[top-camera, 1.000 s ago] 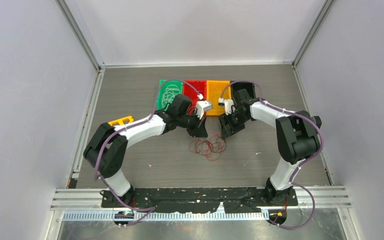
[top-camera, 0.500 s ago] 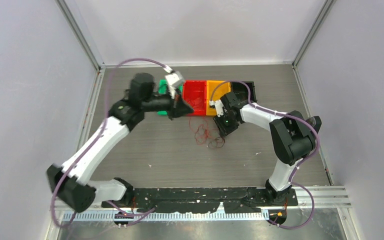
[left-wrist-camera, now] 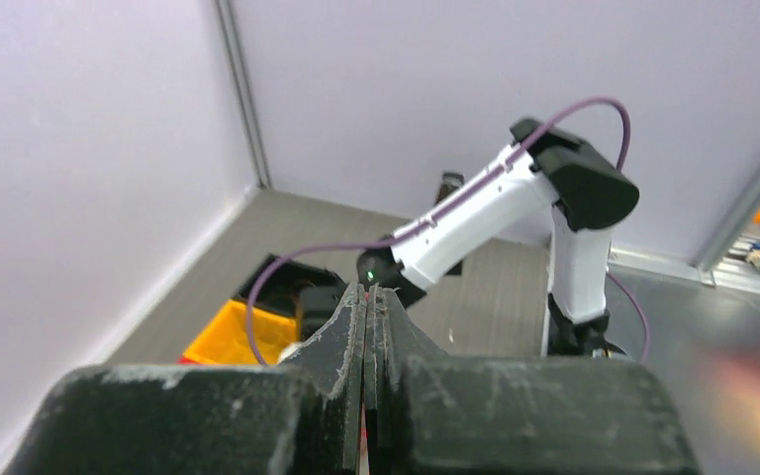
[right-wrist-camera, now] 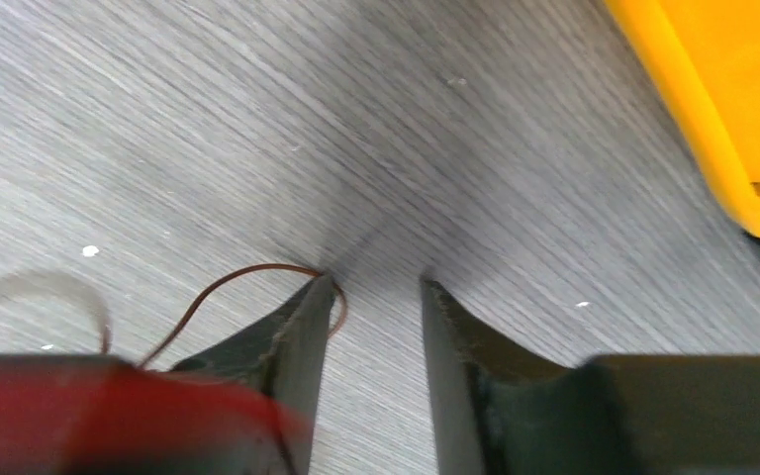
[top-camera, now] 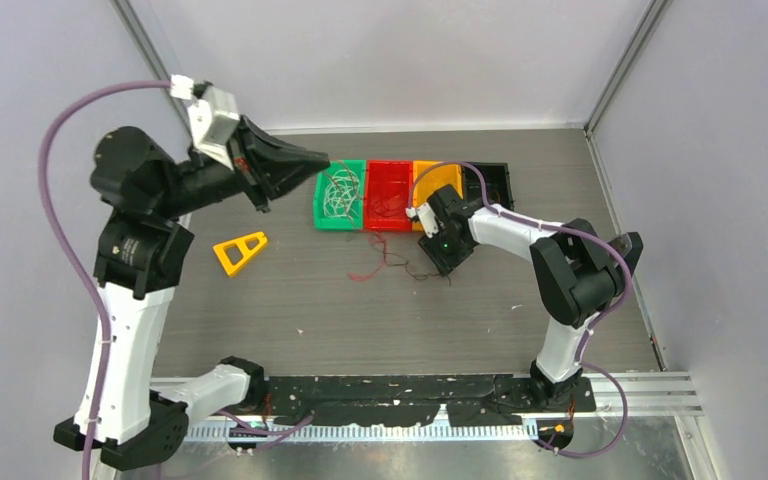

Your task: Untangle the cables

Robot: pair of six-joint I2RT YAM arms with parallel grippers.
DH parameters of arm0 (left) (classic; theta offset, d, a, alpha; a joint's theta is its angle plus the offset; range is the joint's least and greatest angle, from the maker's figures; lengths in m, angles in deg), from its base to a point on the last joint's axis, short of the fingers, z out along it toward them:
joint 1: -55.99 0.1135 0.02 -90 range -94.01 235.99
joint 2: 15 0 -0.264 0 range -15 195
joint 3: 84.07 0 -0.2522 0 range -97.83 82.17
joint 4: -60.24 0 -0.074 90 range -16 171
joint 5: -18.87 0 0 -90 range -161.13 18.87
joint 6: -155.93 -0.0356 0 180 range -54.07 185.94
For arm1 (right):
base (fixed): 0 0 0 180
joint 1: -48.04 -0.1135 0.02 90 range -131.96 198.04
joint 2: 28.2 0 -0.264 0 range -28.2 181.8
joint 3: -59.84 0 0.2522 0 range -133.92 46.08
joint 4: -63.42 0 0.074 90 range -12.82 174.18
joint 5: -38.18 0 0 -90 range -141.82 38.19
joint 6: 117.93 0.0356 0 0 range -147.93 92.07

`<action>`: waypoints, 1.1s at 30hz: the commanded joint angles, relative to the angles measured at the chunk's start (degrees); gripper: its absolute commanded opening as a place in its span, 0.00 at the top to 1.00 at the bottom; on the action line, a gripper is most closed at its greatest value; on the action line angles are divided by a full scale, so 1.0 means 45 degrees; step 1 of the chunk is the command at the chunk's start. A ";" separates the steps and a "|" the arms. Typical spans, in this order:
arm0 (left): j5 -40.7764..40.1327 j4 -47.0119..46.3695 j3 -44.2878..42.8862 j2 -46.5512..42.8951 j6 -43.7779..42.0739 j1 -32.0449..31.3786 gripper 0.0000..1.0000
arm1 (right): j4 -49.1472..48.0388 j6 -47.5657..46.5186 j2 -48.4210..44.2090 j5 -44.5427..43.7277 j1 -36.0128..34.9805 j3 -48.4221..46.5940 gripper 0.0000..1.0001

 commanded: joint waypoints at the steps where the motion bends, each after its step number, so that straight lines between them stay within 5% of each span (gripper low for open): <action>1: 0.0739 -0.1347 -0.2012 0.0110 0.1372 0.0760 1.00 | 0.0596 -0.0466 0.0569 -0.0506 -0.0092 0.0209 0.51; 7: 0.1089 -0.2002 -0.3242 0.0380 0.2211 0.1184 1.00 | 0.1188 -0.1089 0.0024 -0.0795 -0.0035 0.0488 0.46; 12: 0.1170 -0.2365 -0.2449 0.0097 0.2280 0.1356 1.00 | 0.1867 -0.2274 -0.1425 -0.0187 0.0260 0.0039 0.51; 14: 0.0874 -0.2307 -0.2290 0.0074 0.2253 0.1394 1.00 | 0.2160 -0.2853 -0.2715 0.0527 0.0379 -0.0127 0.46; 19: 0.0442 -0.2625 -0.1104 -0.0035 0.2898 0.1409 1.00 | 0.2201 -0.3438 -0.5665 0.3803 0.0513 -0.0624 0.15; 22: -0.0004 -0.3027 -0.0317 -0.0134 0.3434 0.1409 1.00 | 0.0791 -0.2886 -0.7542 0.6230 0.0464 -0.0397 0.02; 25: -0.0528 -0.3018 -0.0078 -0.0121 0.3420 0.1407 1.00 | -0.0658 -0.1909 -0.8481 0.7568 0.0059 0.0176 0.04; 33: -0.0937 -0.2918 -0.0142 0.0062 0.3397 0.1423 1.00 | -0.6474 0.1230 -0.8606 0.7045 -0.2586 0.2093 0.05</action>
